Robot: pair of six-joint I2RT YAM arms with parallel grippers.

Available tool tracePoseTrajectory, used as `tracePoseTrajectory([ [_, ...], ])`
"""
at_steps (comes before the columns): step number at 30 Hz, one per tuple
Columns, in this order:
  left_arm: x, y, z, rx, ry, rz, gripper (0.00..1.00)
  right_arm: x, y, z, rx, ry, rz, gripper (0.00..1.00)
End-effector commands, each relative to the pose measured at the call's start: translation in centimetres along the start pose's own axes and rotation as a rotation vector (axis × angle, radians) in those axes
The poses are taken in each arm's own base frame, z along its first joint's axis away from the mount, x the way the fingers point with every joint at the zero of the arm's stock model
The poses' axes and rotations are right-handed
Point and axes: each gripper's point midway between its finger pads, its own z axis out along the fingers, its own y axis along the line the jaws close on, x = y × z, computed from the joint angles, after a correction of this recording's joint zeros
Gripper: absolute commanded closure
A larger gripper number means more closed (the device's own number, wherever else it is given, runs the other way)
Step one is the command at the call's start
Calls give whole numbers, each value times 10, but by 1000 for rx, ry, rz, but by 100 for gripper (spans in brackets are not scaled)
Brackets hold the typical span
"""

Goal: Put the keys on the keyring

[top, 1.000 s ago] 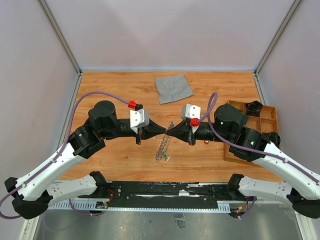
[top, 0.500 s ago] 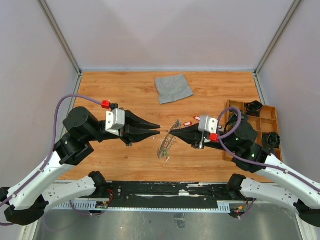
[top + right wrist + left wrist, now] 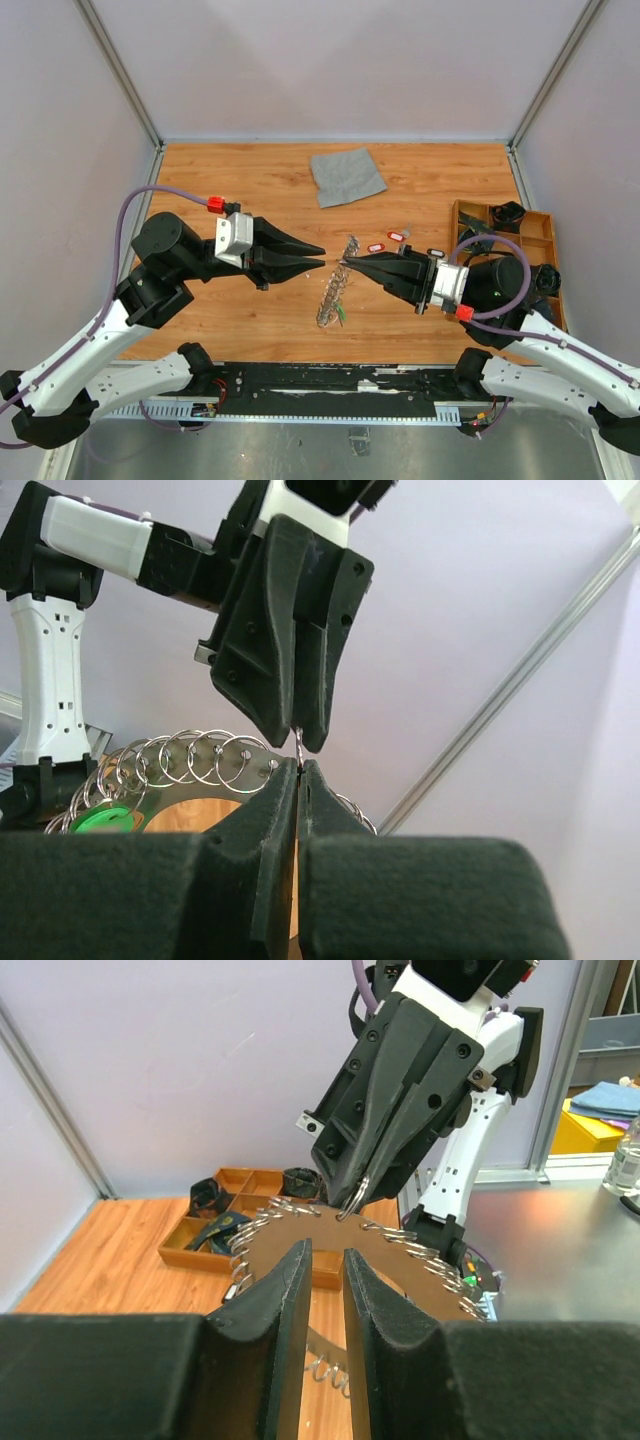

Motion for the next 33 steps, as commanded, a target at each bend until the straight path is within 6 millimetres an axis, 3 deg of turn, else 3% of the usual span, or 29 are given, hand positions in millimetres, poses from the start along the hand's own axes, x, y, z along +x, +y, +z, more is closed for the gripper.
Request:
tracePoseTrajectory([
  [1, -14, -6, -1, 23, -45, 36, 75, -43, 1, 4, -35, -183, -185, 100],
  [13, -21, -9, -5, 27, -70, 68, 76, -42, 23, 10, -182, -178, -382, 100],
  [24, -18, -2, -7, -8, -40, 114, 79, -35, 20, 14, -243, -120, -544, 100],
  [33, -15, 11, -12, -83, -21, 148, 77, -20, 14, 8, -284, 30, -561, 100],
])
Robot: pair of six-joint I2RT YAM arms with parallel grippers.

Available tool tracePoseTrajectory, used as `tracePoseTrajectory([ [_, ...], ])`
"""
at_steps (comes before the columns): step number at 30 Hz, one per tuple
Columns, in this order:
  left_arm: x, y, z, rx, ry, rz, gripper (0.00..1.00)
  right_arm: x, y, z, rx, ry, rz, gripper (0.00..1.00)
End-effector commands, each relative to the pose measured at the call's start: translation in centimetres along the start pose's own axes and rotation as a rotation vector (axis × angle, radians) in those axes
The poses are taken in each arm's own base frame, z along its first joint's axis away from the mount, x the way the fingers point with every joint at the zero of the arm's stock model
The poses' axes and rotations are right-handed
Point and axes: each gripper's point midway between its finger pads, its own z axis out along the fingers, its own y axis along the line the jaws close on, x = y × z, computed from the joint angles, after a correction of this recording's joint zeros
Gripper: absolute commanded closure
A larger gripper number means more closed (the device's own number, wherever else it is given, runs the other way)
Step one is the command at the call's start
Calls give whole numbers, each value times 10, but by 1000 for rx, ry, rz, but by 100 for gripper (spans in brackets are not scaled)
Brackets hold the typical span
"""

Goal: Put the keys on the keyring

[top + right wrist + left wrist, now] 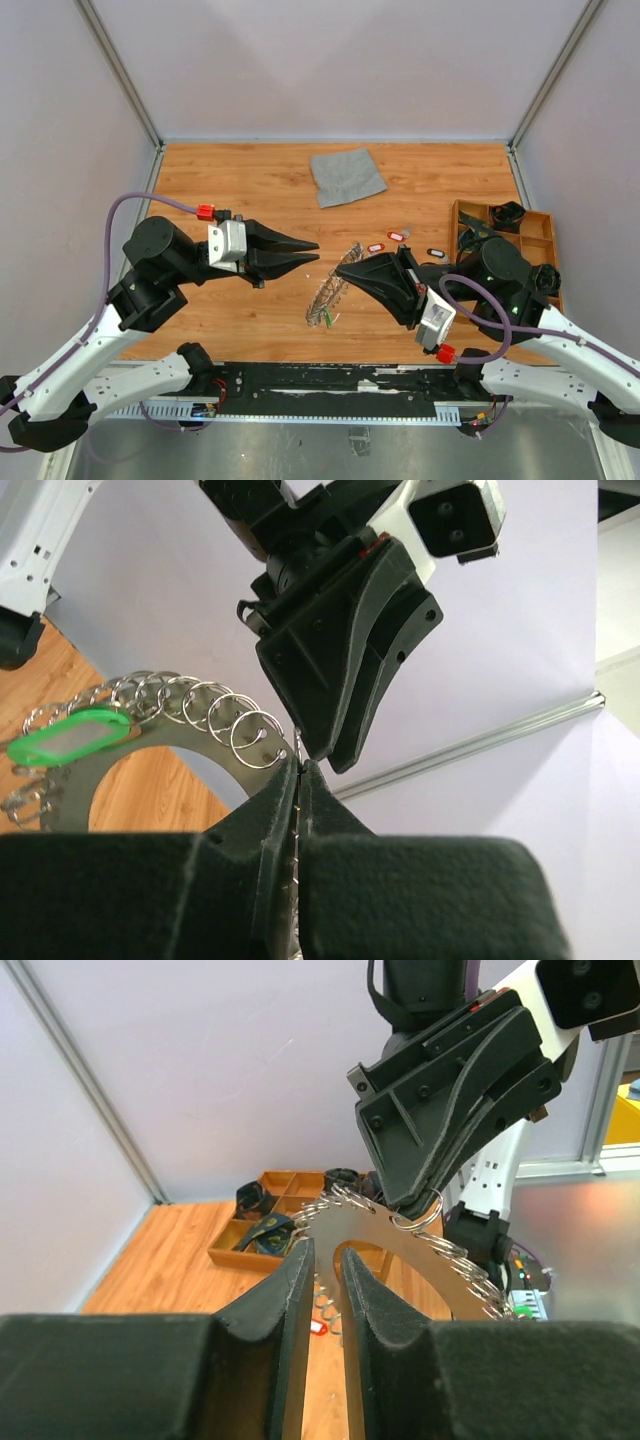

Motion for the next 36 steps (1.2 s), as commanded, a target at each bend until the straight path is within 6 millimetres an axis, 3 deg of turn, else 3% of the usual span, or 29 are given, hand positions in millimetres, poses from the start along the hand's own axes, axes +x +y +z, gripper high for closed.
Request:
tracePoseTrajectory([
  [1, -8, 5, -5, -39, -10, 49, 76, -4, -7, -4, -20, 46, -38, 100],
  [8, 0, 11, -1, -62, 36, 90, 72, 9, -3, -10, -45, 153, 63, 100],
  [22, 23, 6, 15, -77, 125, 152, 69, 15, -8, -12, -18, 222, 164, 100],
  [36, 23, 10, 13, -112, 124, 166, 69, 20, -14, -21, 22, 284, 190, 99],
])
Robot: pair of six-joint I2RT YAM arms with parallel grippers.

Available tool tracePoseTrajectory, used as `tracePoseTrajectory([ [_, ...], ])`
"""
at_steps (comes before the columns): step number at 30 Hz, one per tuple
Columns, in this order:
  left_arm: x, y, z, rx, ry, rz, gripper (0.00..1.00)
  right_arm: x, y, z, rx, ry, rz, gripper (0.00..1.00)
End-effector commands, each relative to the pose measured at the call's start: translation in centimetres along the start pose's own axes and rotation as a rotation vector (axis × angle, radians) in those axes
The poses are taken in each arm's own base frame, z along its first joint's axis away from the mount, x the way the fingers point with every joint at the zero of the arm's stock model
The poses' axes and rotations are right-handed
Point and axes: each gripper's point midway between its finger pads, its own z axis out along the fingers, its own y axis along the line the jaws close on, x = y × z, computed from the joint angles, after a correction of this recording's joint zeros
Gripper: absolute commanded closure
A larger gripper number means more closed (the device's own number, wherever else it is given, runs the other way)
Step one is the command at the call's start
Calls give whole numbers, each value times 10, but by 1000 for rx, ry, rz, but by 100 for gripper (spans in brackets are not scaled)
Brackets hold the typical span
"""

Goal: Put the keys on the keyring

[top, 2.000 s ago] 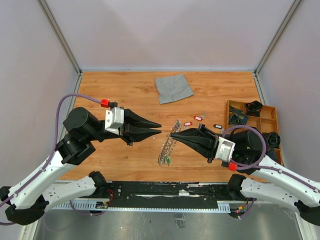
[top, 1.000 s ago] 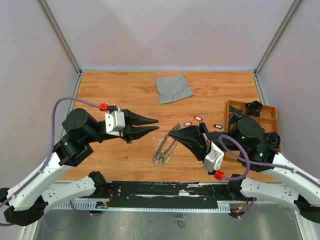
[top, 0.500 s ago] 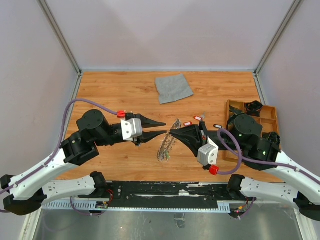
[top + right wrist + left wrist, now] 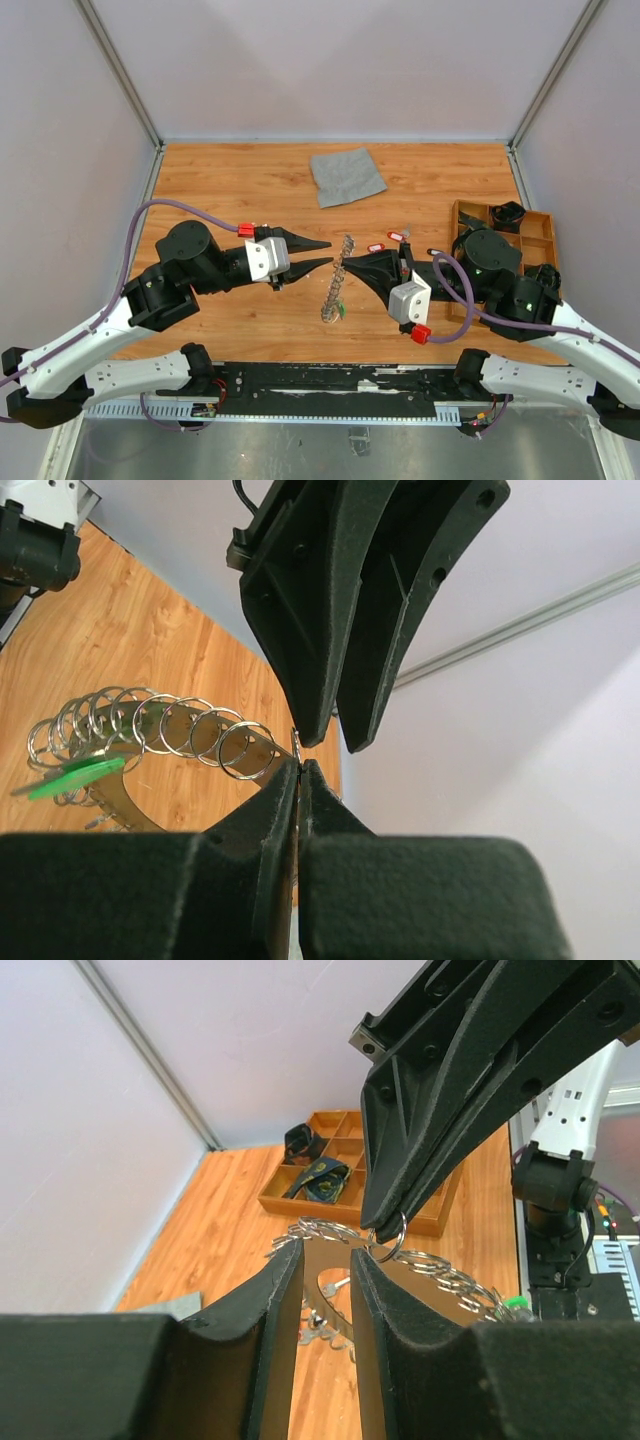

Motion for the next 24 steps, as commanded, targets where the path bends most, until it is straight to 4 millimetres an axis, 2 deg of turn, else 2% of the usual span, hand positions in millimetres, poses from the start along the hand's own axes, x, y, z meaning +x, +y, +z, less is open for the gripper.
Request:
tracePoseTrajectory([
  [1, -15, 6, -5, -32, -35, 24, 69, -20, -27, -12, 95, -23, -19, 99],
  [7, -14, 4, -3, -18, -33, 16, 69, -17, -37, -14, 138, 9, 6, 99],
  [19, -15, 1, 1, 3, -40, 18, 62, -17, -37, -7, 130, -6, 50, 98],
  [24, -16, 2, 2, 4, -44, 25, 66, -18, -35, -2, 121, -20, 65, 97],
])
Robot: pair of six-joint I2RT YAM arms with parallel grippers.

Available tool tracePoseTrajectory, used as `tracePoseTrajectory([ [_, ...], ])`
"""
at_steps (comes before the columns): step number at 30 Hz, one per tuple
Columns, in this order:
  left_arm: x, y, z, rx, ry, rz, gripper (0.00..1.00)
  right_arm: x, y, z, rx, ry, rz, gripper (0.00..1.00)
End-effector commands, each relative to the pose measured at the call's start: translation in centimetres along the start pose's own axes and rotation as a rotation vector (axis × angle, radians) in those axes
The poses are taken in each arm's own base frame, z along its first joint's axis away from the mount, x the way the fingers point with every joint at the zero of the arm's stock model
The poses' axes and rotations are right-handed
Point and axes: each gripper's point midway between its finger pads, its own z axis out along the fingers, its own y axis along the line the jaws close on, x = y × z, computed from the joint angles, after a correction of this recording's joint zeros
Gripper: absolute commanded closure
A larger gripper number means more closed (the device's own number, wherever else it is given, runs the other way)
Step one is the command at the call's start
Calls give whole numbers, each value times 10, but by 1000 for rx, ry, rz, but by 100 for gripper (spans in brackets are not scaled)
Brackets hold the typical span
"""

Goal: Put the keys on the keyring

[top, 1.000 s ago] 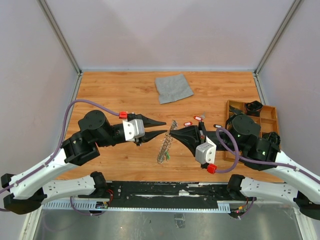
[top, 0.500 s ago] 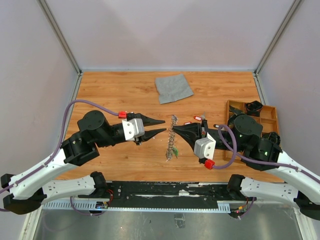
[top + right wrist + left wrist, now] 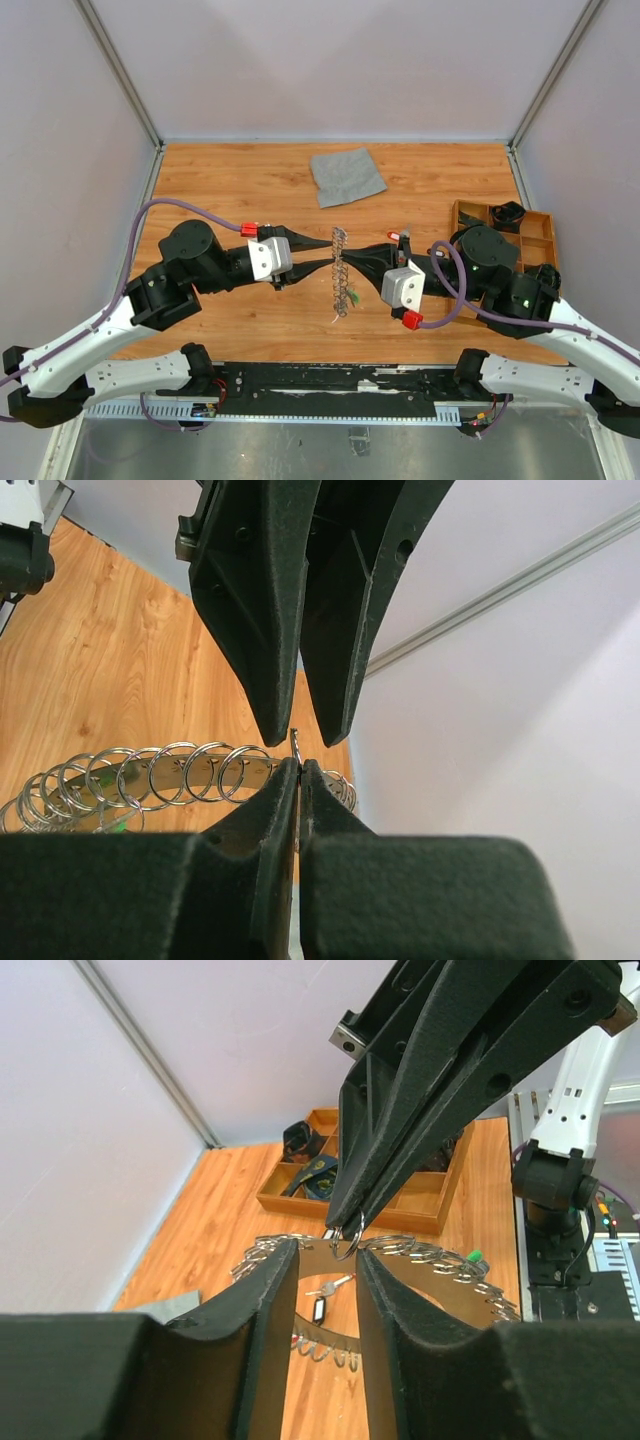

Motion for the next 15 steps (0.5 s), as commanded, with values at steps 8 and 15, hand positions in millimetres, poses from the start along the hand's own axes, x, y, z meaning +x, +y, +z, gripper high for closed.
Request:
tracePoseTrajectory([
  [8, -15, 1, 3, 12, -36, 35, 80, -32, -20, 2, 51, -107, 11, 97],
  [15, -12, 2, 5, 12, -17, 40, 86, -32, -17, 4, 34, -112, 18, 96],
])
